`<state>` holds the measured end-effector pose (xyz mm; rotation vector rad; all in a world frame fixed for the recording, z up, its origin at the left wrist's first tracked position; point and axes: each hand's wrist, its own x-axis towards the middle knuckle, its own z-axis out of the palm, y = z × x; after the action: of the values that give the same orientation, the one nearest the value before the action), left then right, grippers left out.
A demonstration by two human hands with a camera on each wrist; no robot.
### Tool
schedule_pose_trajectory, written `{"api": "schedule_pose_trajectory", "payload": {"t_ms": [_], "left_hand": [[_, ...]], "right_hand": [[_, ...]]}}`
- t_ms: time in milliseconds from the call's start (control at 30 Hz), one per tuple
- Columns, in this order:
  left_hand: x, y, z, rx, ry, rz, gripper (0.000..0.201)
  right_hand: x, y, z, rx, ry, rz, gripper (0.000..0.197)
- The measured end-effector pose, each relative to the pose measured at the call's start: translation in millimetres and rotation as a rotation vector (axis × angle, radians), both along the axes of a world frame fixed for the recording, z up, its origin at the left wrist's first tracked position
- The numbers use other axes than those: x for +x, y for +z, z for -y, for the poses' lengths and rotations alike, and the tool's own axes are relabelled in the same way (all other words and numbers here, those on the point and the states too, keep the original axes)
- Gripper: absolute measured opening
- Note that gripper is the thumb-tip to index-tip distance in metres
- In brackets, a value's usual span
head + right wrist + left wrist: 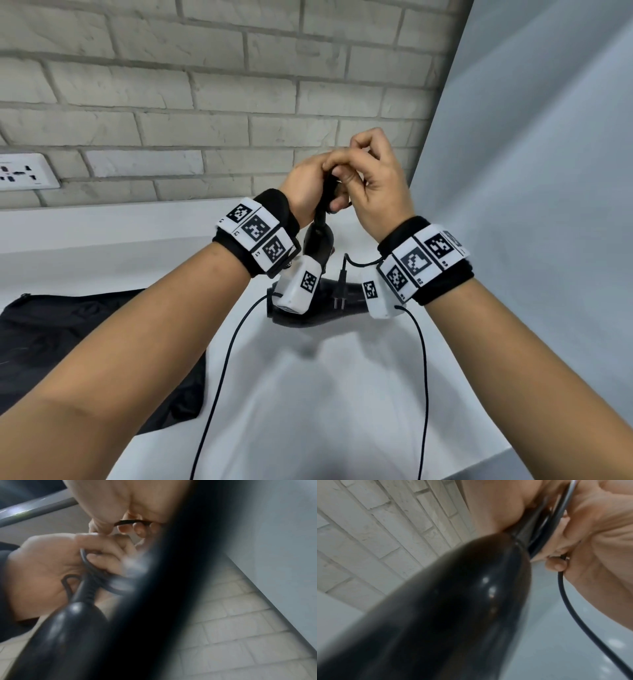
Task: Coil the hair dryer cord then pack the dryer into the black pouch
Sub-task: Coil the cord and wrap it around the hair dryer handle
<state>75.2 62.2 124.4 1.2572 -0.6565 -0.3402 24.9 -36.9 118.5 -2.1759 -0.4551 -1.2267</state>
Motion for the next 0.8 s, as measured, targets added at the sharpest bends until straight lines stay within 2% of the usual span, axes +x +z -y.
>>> {"api": "schedule_pose_trajectory", "payload": {"t_ms": [33,133,167,233,333,433,500,567,800], "left_hand": [[-2,0,1,-0.008,-0.054,-0.020,0.036],[-4,-4,5,0.018,-0.199,-0.010,0.075],[-4,-6,6,0.038,-0.207,0.006,0.077],[-6,-8,6,0.087,-0.189,0.045,0.072],[-9,-10,5,0.156,-0.138,0.077,0.061],[-9,-8,3,0.176,-0.148,0.085,0.066],[-8,-6,2,0.184,-0.162,0.108,0.072],[-6,-5,0,0.181,-0.160,0.109,0.068],[-5,-1,-3,0.111,-0.125,0.024,0.059]], "right_hand": [[0,0,2,0.019,-0.019,-0.016,0.016],[1,-2,10,0.132,-0.058,-0.061,0.025],[0,-2,12,0.141,-0.068,-0.078,0.022],[-4,-1,15,0.119,-0.142,-0.110,0.016],[-10,2,20,0.055,-0.245,-0.092,0.018],[-12,1,22,-0.001,-0.165,-0.127,0.022],[-11,-1,26,0.020,-0.107,-0.202,0.034],[-9,-4,33,0.060,-0.057,-0.249,0.046],[-4,-9,38,0.193,0.169,-0.355,0.036]]}}
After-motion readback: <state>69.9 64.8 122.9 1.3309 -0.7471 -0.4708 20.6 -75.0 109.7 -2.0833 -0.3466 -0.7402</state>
